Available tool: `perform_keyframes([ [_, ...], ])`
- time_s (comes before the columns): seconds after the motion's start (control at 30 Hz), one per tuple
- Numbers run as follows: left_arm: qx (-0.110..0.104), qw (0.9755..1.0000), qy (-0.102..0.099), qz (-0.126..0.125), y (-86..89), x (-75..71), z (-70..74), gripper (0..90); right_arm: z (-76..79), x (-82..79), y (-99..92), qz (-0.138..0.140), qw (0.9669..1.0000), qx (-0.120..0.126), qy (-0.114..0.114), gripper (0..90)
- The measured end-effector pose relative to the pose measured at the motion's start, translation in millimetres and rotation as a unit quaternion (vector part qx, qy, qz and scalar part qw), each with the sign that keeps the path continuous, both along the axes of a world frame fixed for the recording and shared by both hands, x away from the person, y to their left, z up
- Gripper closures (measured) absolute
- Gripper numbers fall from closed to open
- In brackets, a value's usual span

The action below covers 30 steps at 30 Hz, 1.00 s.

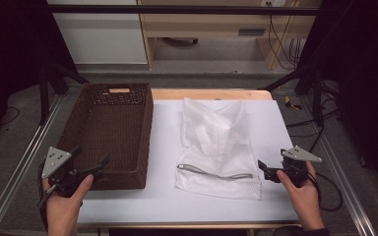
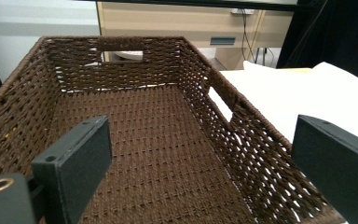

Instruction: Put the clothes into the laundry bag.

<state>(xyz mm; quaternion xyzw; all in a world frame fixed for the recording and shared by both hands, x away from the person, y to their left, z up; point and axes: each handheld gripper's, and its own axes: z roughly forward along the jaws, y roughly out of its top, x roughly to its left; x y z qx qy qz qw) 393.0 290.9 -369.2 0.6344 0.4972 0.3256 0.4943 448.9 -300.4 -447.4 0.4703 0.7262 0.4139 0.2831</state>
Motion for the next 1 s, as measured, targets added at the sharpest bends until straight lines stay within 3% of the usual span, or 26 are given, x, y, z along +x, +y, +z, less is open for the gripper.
perform_keyframes([
  [0.43, 0.023, 0.9995, -0.008, 0.022, 14.6, 0.6, -4.0, 5.5, -5.7, 1.6, -11.0, -0.01, 0.9999, 0.0, 0.013, 5.6],
  [0.67, 0.035, 0.9986, -0.006, 0.039, 23.1, 0.8, -6.7, 5.7, -12.9, 3.1, -17.6, -0.027, 0.9989, -0.004, 0.037, 5.9],
  [0.87, 0.04, 0.9984, -0.006, 0.04, 22.0, 1.1, -7.5, 5.9, -18.5, 4.7, -21.0, -0.04, 0.9972, -0.001, 0.063, 6.4],
  [1.0, 0.051, 0.9981, -0.007, 0.034, 16.8, 0.5, -6.3, 6.1, -20.2, 5.2, -19.7, -0.041, 0.9972, -0.005, 0.063, 6.0],
])
